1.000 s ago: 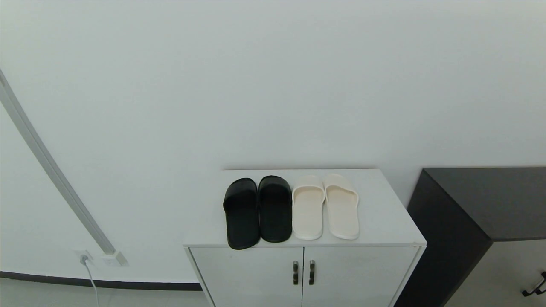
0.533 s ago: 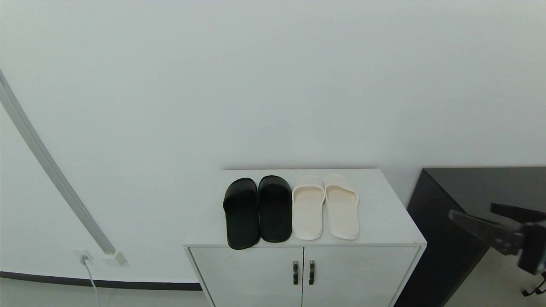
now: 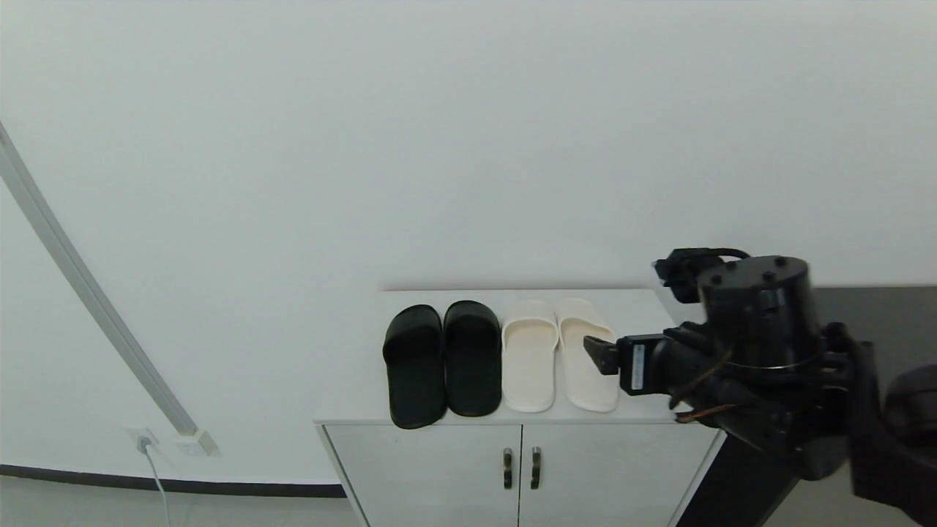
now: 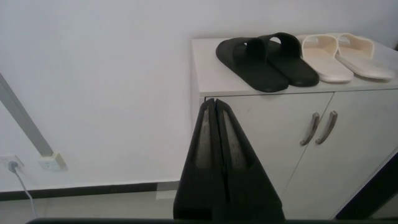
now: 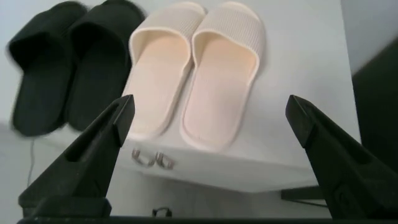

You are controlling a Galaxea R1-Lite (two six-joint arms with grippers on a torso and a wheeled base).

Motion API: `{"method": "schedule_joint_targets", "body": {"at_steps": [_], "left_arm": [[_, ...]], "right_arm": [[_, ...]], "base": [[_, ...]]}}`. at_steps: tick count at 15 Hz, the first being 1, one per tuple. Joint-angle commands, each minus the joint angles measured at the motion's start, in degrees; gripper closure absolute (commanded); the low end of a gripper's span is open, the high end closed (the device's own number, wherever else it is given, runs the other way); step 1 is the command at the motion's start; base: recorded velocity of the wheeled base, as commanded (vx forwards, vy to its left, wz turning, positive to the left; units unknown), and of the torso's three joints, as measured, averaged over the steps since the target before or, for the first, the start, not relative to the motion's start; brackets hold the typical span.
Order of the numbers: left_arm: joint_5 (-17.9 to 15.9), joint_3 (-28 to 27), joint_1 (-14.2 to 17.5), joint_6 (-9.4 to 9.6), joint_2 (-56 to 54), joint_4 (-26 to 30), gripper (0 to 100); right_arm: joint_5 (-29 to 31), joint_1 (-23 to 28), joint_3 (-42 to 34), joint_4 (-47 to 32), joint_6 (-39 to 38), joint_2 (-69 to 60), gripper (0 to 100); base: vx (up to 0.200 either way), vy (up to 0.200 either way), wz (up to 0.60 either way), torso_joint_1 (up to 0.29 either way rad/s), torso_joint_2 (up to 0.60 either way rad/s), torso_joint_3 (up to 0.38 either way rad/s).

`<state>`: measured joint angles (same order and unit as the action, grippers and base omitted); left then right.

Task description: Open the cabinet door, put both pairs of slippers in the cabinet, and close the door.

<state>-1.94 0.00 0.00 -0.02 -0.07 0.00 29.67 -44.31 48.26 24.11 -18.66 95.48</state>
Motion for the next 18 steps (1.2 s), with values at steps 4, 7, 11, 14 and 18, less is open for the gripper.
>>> {"method": "schedule_joint_targets", "body": {"at_steps": [4, 7, 11, 14, 18], "left_arm": [[0.0, -0.1, 0.0, -0.06, 0.1, 0.0, 100], [0.0, -0.1, 0.0, -0.06, 0.1, 0.0, 100], [0.0, 0.0, 0.0, -0.06, 0.1, 0.0, 100], [0.0, -0.1, 0.0, -0.06, 0.1, 0.0, 100], [-0.1, -0.1, 0.0, -0.06, 0.1, 0.0, 100]], "right_arm": [[6.7, -1.3, 9.6, 7.7, -0.4, 20.5, 0], [10.2, -1.0, 13.8, 10.9, -0.6, 27.6, 0], [10.1, 0.9, 18.7, 10.8, -0.5, 32.1, 0], [8.9, 2.6, 23.5, 10.7, -0.4, 35.1, 0], [5.6, 4.3, 29.3, 10.6, -0.1, 39.7, 0]], "base": [[0.000, 0.000, 0.00, 0.000, 0.00, 0.000], [0.000, 0.000, 0.00, 0.000, 0.00, 0.000], [0.000, 0.000, 0.00, 0.000, 0.00, 0.000], [0.000, 0.000, 0.00, 0.000, 0.00, 0.000], [0.000, 0.000, 0.00, 0.000, 0.00, 0.000]]}}
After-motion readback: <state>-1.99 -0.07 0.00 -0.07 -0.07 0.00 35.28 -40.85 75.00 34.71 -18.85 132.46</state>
